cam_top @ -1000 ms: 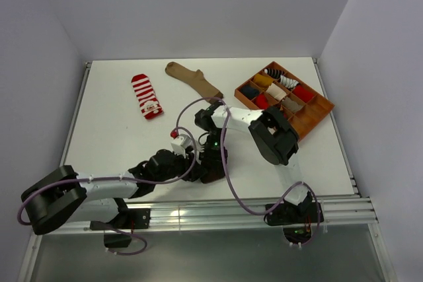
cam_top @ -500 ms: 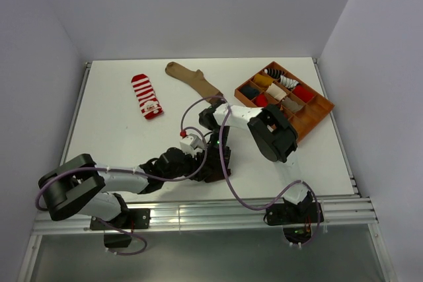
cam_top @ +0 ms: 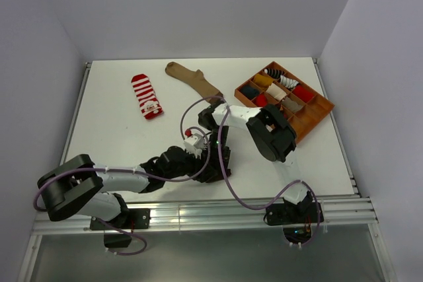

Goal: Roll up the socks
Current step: Roll the sock at the center of the board.

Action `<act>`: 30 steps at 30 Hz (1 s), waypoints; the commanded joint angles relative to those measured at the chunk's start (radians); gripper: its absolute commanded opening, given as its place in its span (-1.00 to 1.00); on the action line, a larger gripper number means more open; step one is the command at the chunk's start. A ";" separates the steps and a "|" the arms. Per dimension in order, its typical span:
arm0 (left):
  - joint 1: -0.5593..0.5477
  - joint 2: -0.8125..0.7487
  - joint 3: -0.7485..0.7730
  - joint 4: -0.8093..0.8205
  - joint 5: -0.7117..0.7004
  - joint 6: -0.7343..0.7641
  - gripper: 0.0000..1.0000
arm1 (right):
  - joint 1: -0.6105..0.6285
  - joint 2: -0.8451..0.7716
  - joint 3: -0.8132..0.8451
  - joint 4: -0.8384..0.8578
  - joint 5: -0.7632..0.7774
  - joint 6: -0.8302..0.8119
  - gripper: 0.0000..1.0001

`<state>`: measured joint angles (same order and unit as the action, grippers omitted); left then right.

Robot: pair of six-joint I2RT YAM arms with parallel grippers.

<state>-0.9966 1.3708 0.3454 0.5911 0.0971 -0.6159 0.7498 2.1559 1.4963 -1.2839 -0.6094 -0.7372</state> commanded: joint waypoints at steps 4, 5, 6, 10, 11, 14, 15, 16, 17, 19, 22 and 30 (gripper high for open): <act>-0.020 -0.018 0.093 -0.022 0.059 0.106 0.20 | 0.019 0.056 0.025 0.089 0.059 -0.028 -0.60; -0.023 -0.015 0.101 -0.031 0.058 0.111 0.20 | 0.019 0.056 0.025 0.086 0.057 -0.028 -0.60; -0.025 -0.006 0.112 -0.039 0.056 0.119 0.21 | 0.017 0.059 0.027 0.083 0.057 -0.030 -0.60; -0.025 0.024 0.127 -0.054 0.050 0.137 0.20 | 0.014 0.065 0.030 0.081 0.056 -0.028 -0.60; -0.025 0.028 0.129 -0.054 0.053 0.137 0.20 | 0.014 0.068 0.031 0.078 0.053 -0.031 -0.60; -0.027 0.057 0.132 -0.048 0.059 0.140 0.20 | 0.010 0.076 0.038 0.074 0.050 -0.030 -0.60; -0.027 0.071 0.132 -0.044 0.061 0.137 0.20 | 0.010 0.079 0.044 0.067 0.046 -0.031 -0.61; -0.028 0.077 0.130 -0.036 0.062 0.136 0.20 | 0.005 0.081 0.047 0.064 0.045 -0.031 -0.61; -0.030 0.088 0.129 -0.027 0.056 0.133 0.19 | 0.003 0.085 0.050 0.064 0.042 -0.030 -0.61; -0.031 0.097 0.126 -0.013 0.053 0.125 0.19 | 0.000 0.087 0.056 0.058 0.037 -0.033 -0.60; -0.031 0.117 0.124 -0.002 0.046 0.108 0.16 | 0.002 0.090 0.058 0.057 0.037 -0.030 -0.61; -0.031 0.189 0.070 0.114 0.065 0.019 -0.32 | -0.015 0.104 0.065 0.060 0.020 -0.004 -0.60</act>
<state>-1.0164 1.5276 0.4236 0.5964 0.1413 -0.5781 0.7296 2.2158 1.5467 -1.3476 -0.6300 -0.7399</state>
